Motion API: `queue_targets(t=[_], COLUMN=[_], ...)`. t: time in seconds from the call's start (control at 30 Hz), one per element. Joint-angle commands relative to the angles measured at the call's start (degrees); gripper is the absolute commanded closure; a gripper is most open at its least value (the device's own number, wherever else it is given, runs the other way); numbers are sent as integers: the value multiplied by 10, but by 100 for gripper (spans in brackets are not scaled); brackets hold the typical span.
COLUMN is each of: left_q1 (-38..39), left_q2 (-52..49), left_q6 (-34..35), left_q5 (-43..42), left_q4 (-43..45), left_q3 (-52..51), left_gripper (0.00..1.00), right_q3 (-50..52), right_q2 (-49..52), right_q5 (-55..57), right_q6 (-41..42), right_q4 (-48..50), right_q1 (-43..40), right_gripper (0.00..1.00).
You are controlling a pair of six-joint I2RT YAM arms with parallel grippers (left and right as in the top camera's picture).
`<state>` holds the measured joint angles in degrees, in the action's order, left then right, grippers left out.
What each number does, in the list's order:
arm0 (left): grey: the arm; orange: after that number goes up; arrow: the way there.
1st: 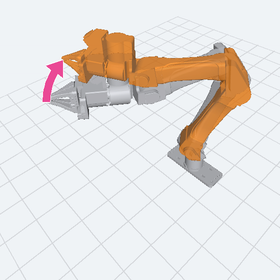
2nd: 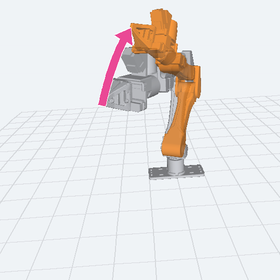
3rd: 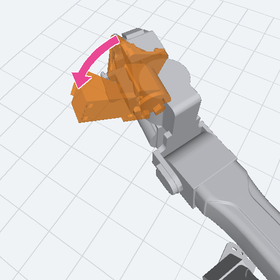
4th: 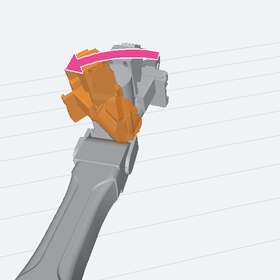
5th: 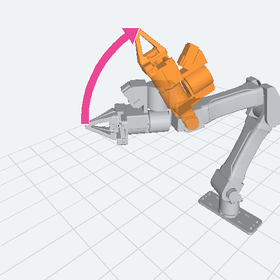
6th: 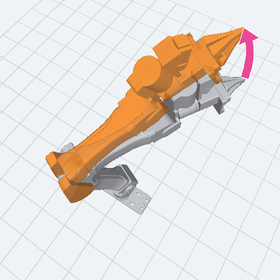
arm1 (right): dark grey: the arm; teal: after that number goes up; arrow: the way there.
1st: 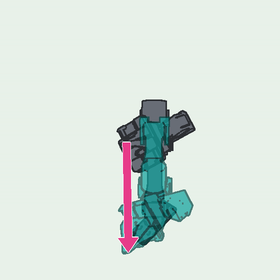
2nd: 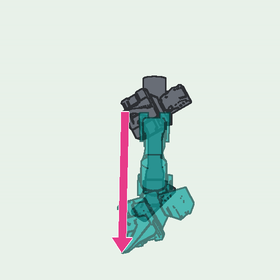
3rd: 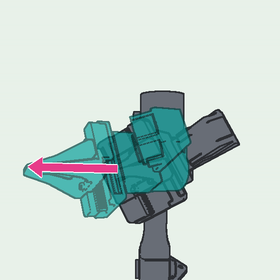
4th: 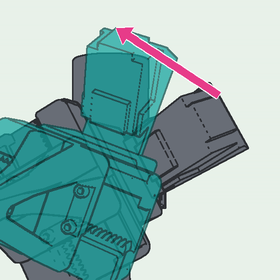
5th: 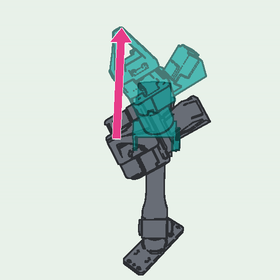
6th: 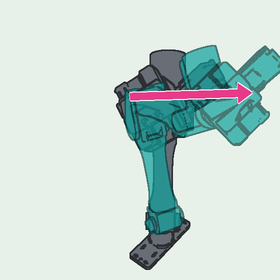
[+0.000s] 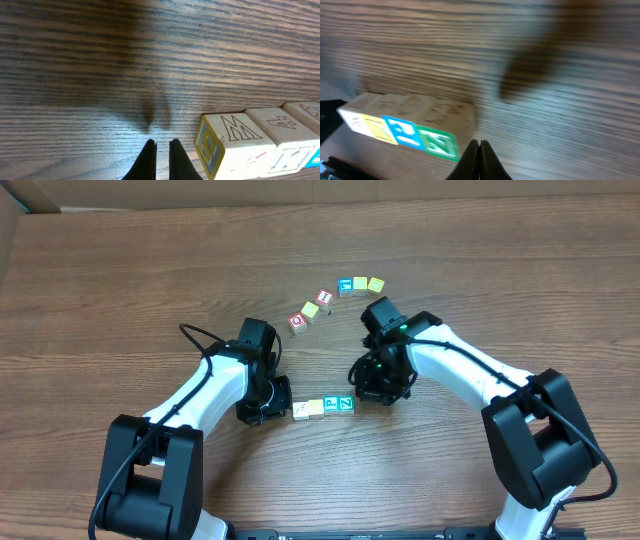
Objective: Flip 4 blocks
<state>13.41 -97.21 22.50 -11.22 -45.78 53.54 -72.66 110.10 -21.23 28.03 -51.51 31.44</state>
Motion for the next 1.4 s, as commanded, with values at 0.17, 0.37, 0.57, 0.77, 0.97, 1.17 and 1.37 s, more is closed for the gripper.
queue_targets(t=[0.17, 0.37, 0.57, 0.77, 0.97, 1.17, 1.37], left_q1=[0, 10, 10, 10, 10, 10, 10], left_q2=[0, 0, 0, 0, 0, 0, 0], left_q6=[9, 8, 9, 9, 9, 9, 9], left_q5=[-9, -3, 27, 24, -1, -4, -4], left_q4=[0, 6, 6, 10, 8, 8, 8], left_q3=[-8, -9, -9, -8, -9, -9, -9], left_gripper=[96, 96, 96, 95, 96, 96, 96], right_q3=[3, 3, 3, -5, -4, 3, 3], right_q2=[-7, -7, -7, -7, -7, -7, -7], right_q5=[47, 73, 70, 71, 65, 46, 44], right_q6=[57, 66, 66, 65, 65, 66, 83], right_q4=[22, 26, 27, 22, 2, 0, 10], right_q1=[39, 41, 41, 14, -5, 21, 35], right_gripper=[96, 96, 96, 96, 96, 96, 96])
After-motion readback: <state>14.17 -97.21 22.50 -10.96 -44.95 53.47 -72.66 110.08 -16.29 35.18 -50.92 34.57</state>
